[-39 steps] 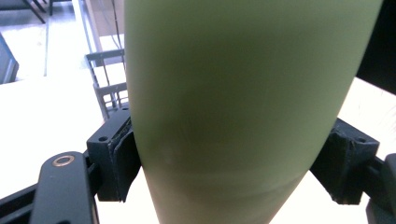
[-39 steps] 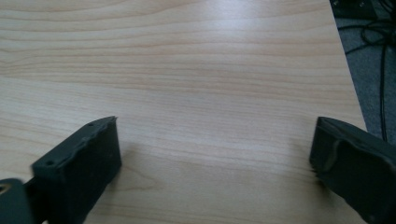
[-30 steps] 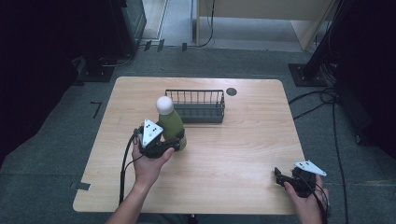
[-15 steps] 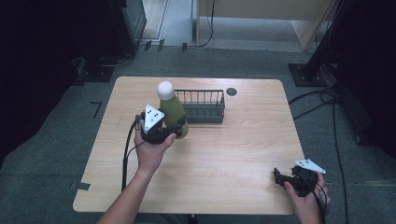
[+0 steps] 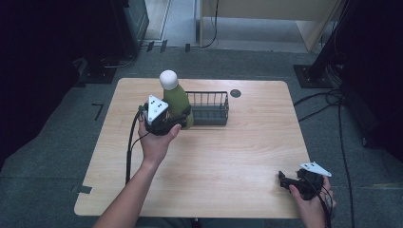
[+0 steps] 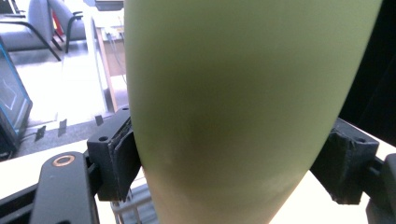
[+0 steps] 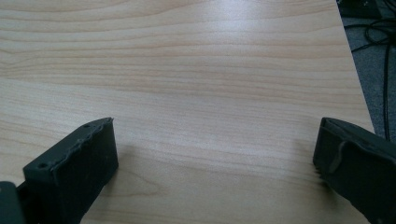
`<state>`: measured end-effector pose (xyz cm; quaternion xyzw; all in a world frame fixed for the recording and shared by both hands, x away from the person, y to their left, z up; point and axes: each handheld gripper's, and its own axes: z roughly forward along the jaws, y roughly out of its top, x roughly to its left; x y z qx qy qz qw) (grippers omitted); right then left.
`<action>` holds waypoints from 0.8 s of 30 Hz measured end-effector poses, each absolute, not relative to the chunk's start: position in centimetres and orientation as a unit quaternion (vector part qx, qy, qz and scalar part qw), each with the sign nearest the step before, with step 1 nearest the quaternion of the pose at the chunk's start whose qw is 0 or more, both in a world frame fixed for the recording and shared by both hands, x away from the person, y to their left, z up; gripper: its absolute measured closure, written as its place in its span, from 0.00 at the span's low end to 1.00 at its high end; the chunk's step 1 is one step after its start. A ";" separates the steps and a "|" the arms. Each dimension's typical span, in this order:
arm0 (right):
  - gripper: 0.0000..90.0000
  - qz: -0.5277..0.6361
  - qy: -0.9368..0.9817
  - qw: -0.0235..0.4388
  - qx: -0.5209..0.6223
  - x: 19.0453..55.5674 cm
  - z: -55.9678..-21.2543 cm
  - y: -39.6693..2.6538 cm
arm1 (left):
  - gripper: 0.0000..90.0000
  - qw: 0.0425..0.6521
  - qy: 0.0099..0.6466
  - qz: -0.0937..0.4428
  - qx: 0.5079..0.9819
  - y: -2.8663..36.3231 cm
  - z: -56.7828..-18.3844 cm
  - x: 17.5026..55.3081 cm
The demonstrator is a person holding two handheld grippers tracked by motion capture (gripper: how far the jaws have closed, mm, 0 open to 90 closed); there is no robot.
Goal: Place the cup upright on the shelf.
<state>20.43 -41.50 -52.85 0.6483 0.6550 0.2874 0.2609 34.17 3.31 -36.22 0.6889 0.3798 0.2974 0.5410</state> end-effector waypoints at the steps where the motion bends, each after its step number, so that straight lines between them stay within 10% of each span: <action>1: 0.00 0.287 0.655 0.261 0.648 20.4 -52.8 -41.5 | 0.23 0.542 0.379 0.300 0.687 3.2 -36.1 34.3; 24: 0.00 0.287 0.655 0.261 0.648 20.4 -52.8 -41.5 | 0.23 0.544 0.399 0.327 0.661 2.5 -35.7 40.1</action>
